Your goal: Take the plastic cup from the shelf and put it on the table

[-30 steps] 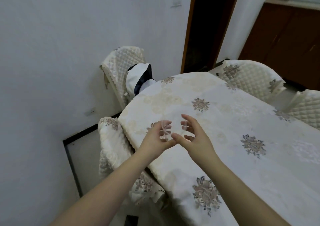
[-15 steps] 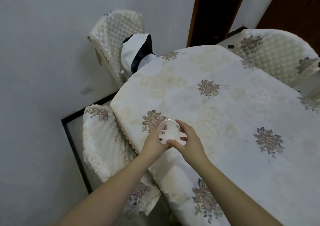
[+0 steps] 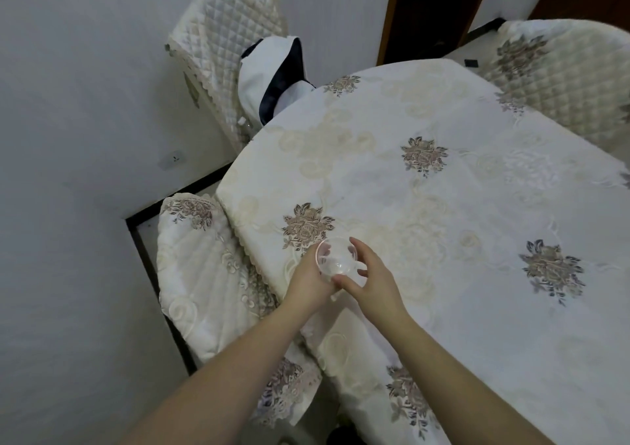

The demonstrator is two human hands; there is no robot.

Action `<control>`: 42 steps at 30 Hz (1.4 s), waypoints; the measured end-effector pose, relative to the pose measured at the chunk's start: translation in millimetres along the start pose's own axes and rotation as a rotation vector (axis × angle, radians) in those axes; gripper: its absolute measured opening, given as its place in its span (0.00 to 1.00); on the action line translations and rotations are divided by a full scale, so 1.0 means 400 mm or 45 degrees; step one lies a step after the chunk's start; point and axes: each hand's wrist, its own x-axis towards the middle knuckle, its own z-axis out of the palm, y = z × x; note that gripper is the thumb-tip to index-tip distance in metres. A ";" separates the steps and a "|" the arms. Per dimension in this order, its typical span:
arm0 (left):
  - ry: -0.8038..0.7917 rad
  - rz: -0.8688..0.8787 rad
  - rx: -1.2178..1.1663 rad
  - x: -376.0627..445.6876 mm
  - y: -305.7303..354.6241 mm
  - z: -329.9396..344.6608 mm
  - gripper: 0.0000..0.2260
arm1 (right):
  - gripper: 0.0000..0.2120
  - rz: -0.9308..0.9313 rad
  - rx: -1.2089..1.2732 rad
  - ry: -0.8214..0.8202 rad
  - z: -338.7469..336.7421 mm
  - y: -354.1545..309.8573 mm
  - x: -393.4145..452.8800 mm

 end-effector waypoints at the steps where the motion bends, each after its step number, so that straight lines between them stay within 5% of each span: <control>1: 0.001 -0.012 -0.009 0.005 -0.001 0.002 0.27 | 0.33 0.011 0.012 -0.001 0.001 0.002 0.002; 31: -0.057 -0.199 0.162 -0.012 -0.031 -0.009 0.36 | 0.38 0.166 -0.064 -0.006 0.002 0.013 -0.011; 37: -0.099 -0.286 0.405 -0.049 -0.022 -0.058 0.33 | 0.26 0.180 -0.154 -0.027 -0.019 0.000 -0.031; 42: -0.095 -0.060 0.648 -0.116 -0.003 -0.121 0.29 | 0.23 0.150 -0.172 -0.008 -0.032 -0.027 -0.056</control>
